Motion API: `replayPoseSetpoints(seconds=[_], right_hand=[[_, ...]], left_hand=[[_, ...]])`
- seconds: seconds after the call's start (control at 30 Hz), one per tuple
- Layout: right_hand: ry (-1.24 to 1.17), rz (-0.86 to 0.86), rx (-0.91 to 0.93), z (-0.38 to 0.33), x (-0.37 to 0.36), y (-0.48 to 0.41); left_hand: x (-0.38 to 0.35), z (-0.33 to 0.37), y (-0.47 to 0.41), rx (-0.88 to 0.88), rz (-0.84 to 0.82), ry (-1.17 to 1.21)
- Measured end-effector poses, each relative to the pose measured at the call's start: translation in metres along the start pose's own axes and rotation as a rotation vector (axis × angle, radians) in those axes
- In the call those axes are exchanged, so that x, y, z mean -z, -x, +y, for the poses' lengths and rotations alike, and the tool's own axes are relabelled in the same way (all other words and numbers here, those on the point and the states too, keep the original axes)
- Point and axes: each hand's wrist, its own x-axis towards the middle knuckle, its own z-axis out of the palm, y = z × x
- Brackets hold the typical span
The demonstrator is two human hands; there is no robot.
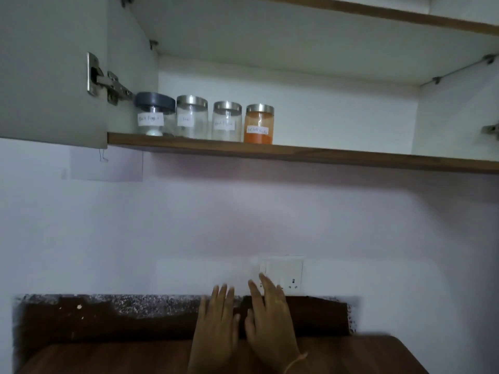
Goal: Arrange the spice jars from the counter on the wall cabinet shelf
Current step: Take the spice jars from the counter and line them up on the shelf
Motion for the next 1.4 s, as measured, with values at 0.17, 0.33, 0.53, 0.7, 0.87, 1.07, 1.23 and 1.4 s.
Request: replayPoseSetpoints(seconds=[0.17, 0.33, 0.53, 0.7, 0.87, 1.07, 1.23, 1.4], right_hand=[[-0.007, -0.203, -0.047, 0.002, -0.038, 0.06], [0.075, -0.454, 0.033, 0.01, -0.067, 0.102], [-0.142, -0.57, -0.065, 0.005, -0.064, 0.119], [-0.165, -0.795, -0.106, 0.005, -0.082, 0.13], [-0.105, -0.854, -0.12, 0.005, -0.094, 0.135], [-0.173, -0.758, -0.218, 0.006, -0.096, 0.139], [-0.33, -0.664, -0.311, 0.005, -0.098, 0.138], [-0.56, -0.601, -0.42, -0.007, -0.087, 0.107]], left_hand=[[-0.024, -0.003, 0.082, 0.092, -0.18, 0.02], [-0.024, -0.003, 0.139, 0.164, -0.3, 0.015], [-0.028, -0.006, 0.161, 0.215, -0.368, -0.138], [-0.023, -0.008, 0.165, 0.251, -0.493, -0.11], [-0.021, -0.016, 0.172, 0.296, -0.546, -0.11], [-0.001, -0.011, 0.164, 0.359, -0.597, -0.047], [0.006, -0.009, 0.147, 0.621, -0.476, 0.189], [0.014, -0.009, 0.114, 1.252, -0.306, 0.697]])
